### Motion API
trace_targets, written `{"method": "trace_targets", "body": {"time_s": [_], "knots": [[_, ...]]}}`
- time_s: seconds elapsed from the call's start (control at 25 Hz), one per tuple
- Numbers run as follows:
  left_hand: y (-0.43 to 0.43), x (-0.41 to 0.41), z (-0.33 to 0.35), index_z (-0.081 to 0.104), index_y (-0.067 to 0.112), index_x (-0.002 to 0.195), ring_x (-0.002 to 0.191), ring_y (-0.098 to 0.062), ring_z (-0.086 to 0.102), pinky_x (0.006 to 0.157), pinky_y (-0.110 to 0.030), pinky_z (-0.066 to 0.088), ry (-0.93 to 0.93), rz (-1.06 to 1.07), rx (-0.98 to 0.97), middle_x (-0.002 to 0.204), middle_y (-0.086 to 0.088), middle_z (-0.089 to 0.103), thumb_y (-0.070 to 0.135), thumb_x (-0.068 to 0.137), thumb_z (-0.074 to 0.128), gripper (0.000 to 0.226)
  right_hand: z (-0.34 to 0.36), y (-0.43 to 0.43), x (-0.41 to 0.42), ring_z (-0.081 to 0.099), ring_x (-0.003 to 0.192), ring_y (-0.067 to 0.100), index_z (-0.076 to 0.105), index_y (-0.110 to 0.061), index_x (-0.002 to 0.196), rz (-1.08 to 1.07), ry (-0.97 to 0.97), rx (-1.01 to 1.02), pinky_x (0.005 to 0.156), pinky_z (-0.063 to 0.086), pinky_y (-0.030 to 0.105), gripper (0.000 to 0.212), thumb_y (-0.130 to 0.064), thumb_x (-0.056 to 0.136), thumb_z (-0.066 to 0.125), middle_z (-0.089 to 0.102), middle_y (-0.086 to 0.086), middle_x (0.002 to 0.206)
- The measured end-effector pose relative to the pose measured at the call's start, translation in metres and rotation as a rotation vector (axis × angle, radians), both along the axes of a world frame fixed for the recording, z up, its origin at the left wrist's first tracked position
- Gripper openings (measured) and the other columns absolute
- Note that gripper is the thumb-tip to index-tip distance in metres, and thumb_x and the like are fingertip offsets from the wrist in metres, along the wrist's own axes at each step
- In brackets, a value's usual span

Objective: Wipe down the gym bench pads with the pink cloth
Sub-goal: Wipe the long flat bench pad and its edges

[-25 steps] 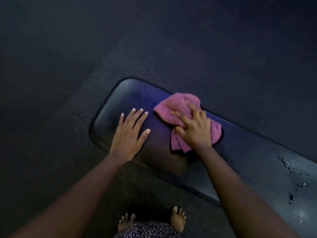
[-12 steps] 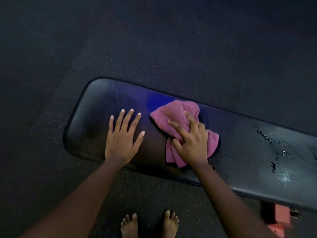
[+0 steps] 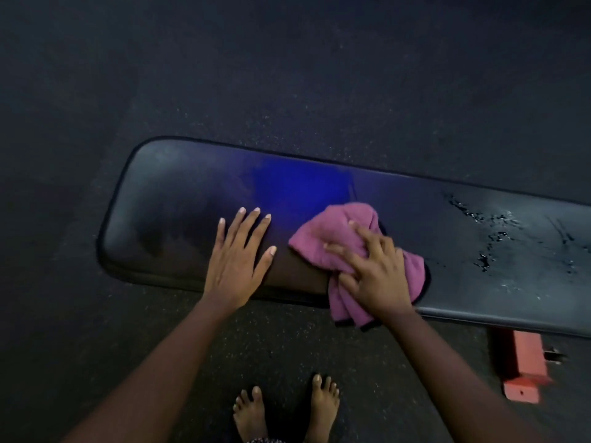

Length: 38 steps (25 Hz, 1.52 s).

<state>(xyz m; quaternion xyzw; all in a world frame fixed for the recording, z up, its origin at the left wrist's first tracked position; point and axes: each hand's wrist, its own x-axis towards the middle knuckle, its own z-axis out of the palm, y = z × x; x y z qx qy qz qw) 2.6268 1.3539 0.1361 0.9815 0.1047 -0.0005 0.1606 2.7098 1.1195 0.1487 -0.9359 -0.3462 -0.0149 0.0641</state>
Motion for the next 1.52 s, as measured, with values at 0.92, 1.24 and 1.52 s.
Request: {"method": "trace_targets", "body": {"time_s": [0.92,1.24,1.52], "knots": [[-0.117,0.055,-0.013,0.022,0.018,0.144,0.142,-0.024,0.019,0.115,-0.047,0.008,-0.005,-0.210,0.143,0.151,-0.009,0.031,0.046,0.094,0.016,0.058,-0.002,-0.174,-0.022,0.042,0.107,0.029,0.046,-0.049,0.122,-0.082,0.009,0.064,0.084,0.044,0.047,0.050,-0.042,0.073,0.049,0.031,0.000,0.144],[-0.189,0.074,-0.009,0.027,0.015,0.144,0.142,-0.021,0.018,0.116,-0.043,0.008,-0.025,-0.176,0.007,0.151,-0.007,0.031,0.047,0.094,0.015,0.060,0.000,-0.179,0.070,0.044,0.101,0.029,0.053,-0.049,0.115,-0.081,0.013,0.085,0.076,0.047,0.045,0.043,-0.044,0.073,0.047,0.041,0.002,0.137],[-0.262,0.115,0.001,0.013,0.021,0.146,0.144,-0.016,0.002,0.115,-0.039,-0.006,-0.002,-0.325,-0.006,0.156,-0.004,0.018,0.049,0.092,0.011,0.061,0.008,-0.194,0.204,0.041,0.113,0.034,0.057,-0.045,0.120,-0.233,0.078,0.014,0.086,0.041,0.050,0.049,-0.048,0.076,0.034,0.038,0.007,0.142]]}}
